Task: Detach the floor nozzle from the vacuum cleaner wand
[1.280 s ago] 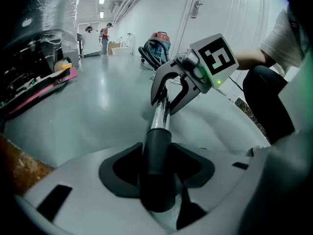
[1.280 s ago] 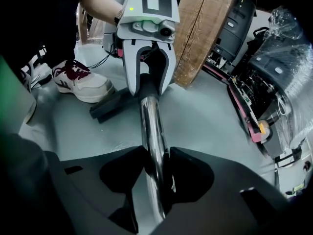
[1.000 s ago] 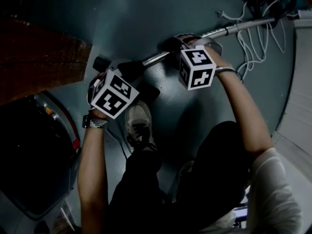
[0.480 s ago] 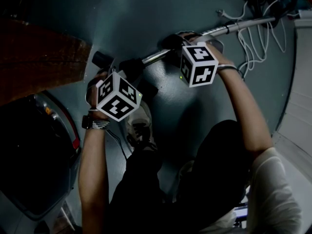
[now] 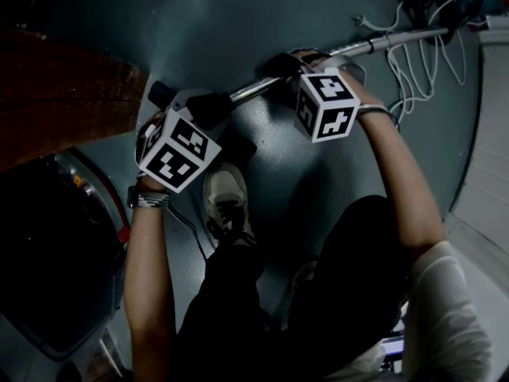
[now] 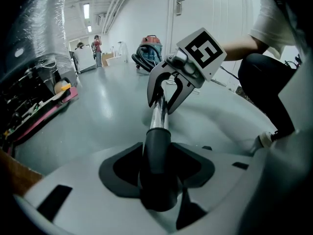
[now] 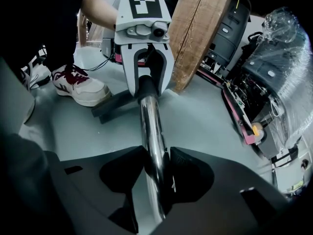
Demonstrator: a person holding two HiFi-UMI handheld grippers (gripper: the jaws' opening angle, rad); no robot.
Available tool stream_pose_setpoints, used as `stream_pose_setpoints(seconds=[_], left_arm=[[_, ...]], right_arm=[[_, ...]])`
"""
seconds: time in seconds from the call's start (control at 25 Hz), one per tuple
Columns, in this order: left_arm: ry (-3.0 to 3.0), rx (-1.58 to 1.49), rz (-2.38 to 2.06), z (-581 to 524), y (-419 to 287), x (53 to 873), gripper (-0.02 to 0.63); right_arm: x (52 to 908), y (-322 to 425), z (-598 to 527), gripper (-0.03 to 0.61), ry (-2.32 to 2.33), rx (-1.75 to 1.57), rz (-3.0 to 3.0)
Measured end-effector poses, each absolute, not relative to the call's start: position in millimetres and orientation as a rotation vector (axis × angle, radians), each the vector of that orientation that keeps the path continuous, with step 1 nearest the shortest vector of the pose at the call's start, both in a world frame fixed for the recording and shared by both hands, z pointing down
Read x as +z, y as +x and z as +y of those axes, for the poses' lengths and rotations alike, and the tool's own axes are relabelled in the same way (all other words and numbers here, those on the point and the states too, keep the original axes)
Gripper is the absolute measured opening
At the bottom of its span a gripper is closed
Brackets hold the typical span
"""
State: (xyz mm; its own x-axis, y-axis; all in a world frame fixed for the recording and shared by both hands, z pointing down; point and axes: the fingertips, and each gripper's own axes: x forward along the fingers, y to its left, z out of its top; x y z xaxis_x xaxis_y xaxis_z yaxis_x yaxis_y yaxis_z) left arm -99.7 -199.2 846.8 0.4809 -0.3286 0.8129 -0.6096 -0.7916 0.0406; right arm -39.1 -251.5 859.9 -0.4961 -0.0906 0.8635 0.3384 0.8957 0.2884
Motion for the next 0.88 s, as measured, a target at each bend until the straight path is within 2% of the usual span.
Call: stream_pose_setpoints(seconds=[0.48,0.88], left_arm=[[2.282,0.957,-0.657,-196,-101,843,0.184],[2.350,0.992,-0.708,-196,-98,836,0.183]], right_arm=[[857,-42,-248,0.176,-0.199,-0.556,-2.016],[861,-33,-249,0.176,-0.205,-0.549,-1.987]])
